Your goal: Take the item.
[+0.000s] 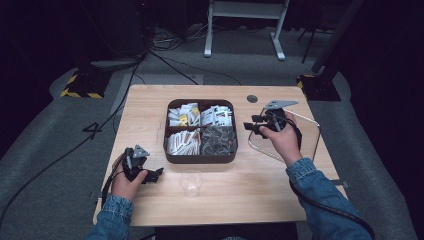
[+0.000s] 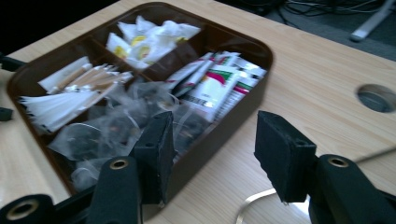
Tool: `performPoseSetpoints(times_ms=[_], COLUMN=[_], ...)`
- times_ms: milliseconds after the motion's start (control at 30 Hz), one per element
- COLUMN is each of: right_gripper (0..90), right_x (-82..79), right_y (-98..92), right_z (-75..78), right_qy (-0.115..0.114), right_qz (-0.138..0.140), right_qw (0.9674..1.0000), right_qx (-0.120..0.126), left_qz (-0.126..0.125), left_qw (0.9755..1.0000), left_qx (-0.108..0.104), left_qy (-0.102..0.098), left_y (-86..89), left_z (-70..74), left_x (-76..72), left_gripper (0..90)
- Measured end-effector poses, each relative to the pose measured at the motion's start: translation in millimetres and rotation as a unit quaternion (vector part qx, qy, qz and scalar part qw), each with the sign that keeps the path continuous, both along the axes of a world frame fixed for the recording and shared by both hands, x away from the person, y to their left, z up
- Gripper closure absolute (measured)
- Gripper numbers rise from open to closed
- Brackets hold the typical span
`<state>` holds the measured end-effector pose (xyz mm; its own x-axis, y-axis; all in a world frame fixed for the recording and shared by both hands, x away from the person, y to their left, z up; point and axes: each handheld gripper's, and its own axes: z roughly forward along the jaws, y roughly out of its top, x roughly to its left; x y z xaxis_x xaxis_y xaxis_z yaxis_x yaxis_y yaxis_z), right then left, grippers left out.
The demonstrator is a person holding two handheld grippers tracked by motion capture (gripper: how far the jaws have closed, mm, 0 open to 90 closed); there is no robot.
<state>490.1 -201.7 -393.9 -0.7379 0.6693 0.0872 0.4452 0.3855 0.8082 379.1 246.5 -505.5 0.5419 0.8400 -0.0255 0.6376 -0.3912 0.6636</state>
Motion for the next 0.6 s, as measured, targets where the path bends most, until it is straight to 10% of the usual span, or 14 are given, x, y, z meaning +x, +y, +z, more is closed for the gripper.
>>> performPoseSetpoints(times_ms=[600], right_gripper=[49.0], right_x=[8.5], right_y=[71.9], right_z=[-28.6], right_qy=[0.044], right_qz=[0.069], right_qw=[0.9964], right_qx=[-0.022], left_qz=[-0.004], left_qw=[1.0000], left_qx=[0.001], left_qy=[-0.001], left_y=[0.3], left_z=[0.0], left_x=[0.9], left_gripper=[0.2])
